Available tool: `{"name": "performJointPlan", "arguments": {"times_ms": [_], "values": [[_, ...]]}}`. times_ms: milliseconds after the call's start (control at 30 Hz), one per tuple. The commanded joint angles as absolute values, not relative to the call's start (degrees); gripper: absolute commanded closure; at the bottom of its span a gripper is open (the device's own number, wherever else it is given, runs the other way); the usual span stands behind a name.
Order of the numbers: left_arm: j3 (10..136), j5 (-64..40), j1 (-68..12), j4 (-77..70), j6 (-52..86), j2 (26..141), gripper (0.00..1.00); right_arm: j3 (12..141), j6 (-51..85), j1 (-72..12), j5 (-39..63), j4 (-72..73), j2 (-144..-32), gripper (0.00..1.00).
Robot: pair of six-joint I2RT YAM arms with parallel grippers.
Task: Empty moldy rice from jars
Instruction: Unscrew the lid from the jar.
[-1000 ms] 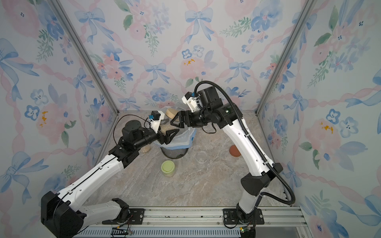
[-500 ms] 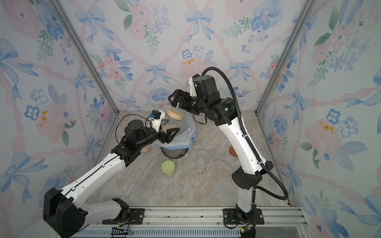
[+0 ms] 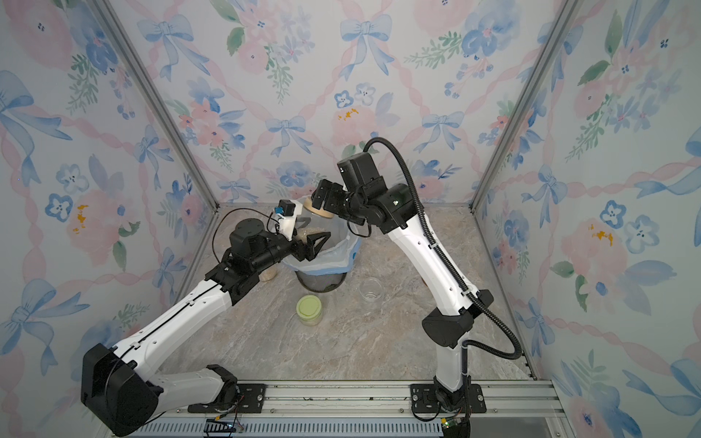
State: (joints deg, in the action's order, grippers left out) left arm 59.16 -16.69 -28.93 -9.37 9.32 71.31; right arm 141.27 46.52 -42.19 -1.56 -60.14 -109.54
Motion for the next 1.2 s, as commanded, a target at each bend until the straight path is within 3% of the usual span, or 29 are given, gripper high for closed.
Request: {"name": "performJointPlan", "arguments": {"times_ms": [0,600,833,1033,1167], "values": [[62.1,-16.6,-28.5,-16.0,10.3,71.4,1.0,141.3,46.9,-43.2,-0.6,-58.8,-110.3,0.03],[62.5,-17.5,-27.7,-15.8,10.2,71.7,1.0,141.7,45.2,-43.4,0.8,-57.0,-112.9,0.01],[62.7,-18.3,-27.4,-15.9,10.5,71.5,1.0,140.8,43.9,-43.4,2.7,-55.9,-112.8,0.36],[63.3,-21.5,-27.4,-16.2,11.0,70.8,1.0,135.6,39.3,-43.2,6.8,-50.2,-109.9,0.51],[62.5,-23.9,-27.4,-17.4,11.8,69.1,1.0,123.0,36.3,-41.2,13.7,-37.3,-103.6,0.55]]}}
